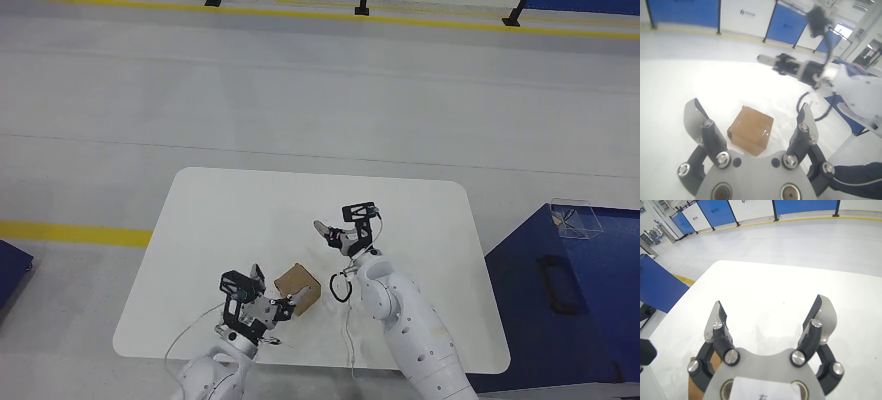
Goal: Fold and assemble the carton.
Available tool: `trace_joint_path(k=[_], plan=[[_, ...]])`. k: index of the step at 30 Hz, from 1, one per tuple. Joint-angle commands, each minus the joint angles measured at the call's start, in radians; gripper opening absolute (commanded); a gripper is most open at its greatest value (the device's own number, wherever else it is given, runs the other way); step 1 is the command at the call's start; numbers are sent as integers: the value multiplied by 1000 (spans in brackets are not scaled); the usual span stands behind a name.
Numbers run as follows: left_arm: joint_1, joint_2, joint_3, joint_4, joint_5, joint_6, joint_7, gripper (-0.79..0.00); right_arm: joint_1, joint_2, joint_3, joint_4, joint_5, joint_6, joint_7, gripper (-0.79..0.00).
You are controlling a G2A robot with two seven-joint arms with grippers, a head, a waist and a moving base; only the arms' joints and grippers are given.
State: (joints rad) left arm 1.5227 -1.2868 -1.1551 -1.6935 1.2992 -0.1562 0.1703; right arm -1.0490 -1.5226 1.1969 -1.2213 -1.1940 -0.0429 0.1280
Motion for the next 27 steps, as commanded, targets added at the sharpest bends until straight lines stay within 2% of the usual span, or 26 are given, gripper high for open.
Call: trace_joint_path(k=[1,5,10,27], plan=[[-6,1,34,20,179,19,41,-785,0,0,0,0,0,0,0,0],[-29,-2,90,56,330,53,56,-785,0,0,0,0,0,0,0,0],[-61,-13,132,95,340,81,17,-785,0,0,0,0,0,0,0,0],[-140,-36,177,215,360,140,-141,-785,0,0,0,0,0,0,0,0]])
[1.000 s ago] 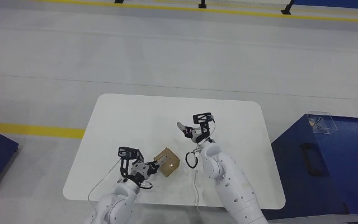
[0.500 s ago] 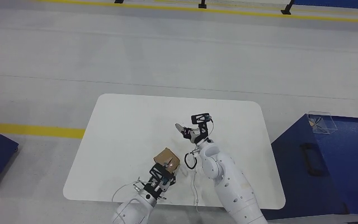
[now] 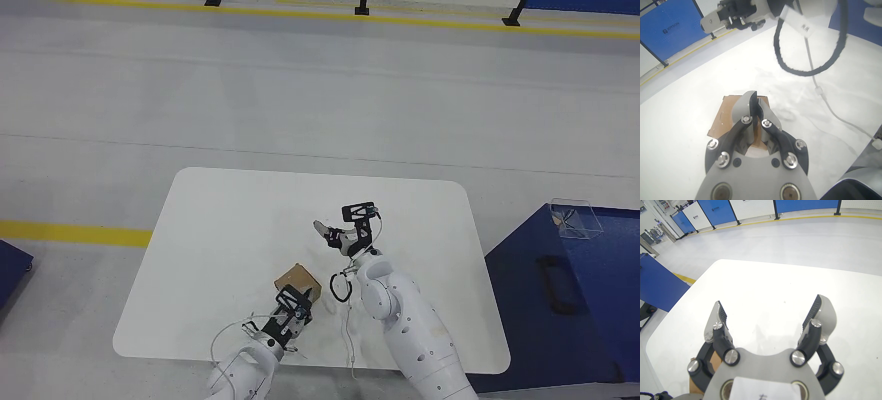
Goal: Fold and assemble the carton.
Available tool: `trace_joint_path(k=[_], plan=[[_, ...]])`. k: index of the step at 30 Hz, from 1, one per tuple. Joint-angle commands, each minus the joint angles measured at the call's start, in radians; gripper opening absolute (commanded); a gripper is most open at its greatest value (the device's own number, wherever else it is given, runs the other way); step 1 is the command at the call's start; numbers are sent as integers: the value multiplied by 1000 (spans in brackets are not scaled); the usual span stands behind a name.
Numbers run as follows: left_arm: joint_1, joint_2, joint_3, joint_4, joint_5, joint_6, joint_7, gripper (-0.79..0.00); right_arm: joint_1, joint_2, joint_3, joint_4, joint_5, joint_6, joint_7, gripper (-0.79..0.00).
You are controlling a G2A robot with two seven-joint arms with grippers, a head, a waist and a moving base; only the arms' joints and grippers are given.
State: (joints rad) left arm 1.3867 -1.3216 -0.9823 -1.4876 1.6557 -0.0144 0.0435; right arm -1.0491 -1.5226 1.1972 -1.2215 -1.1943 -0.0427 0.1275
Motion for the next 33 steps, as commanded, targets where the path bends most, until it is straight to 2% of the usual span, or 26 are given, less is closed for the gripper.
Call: trace_joint_path(k=[1,7,12,18,24,28,33], plan=[[-8,-2,7,11,7,-7,-16,-785,0,0,0,0,0,0,0,0],[11,-3,-3,-21,-16,8,54,-785,0,0,0,0,0,0,0,0],[-4,-5,1,7,1,-2,-8,-785,0,0,0,0,0,0,0,0],[13,-6,-11,-23,-34,8,70,-785,0,0,0,0,0,0,0,0],[-7,-9,-12,-2,-27,-5,2,-785,0,0,0,0,0,0,0,0],[31,-5,-32,-71,-50,4,159,-785,0,0,0,0,0,0,0,0],[154,14,-91,-198,-50,12,407,-785,0,0,0,0,0,0,0,0]])
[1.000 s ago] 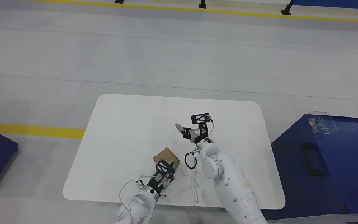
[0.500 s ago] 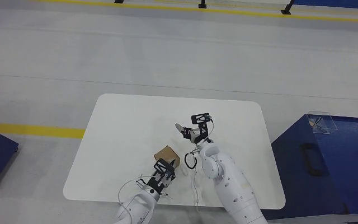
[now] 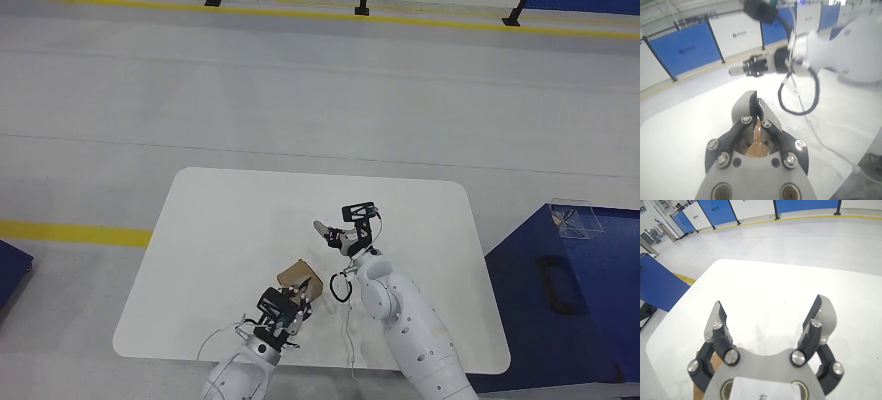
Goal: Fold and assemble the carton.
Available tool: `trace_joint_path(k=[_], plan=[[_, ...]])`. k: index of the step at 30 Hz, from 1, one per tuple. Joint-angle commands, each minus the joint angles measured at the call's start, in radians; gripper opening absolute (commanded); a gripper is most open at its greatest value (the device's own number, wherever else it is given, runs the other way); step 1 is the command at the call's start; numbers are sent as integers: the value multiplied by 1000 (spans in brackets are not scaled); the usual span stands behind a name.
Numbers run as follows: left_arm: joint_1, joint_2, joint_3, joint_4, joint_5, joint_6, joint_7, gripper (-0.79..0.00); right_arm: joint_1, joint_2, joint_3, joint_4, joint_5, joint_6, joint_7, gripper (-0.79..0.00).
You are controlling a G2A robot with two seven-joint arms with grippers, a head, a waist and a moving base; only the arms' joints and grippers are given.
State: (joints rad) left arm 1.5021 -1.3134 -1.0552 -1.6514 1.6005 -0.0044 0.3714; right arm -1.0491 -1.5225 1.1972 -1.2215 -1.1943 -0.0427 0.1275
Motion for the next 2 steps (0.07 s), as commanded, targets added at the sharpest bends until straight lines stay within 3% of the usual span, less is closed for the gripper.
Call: trace_joint_path(k=[1,2], plan=[[70,11,-36,-58,10,7,118,-785,0,0,0,0,0,0,0,0],[90,14,-49,-76,11,15,143,-425,0,0,0,0,0,0,0,0]])
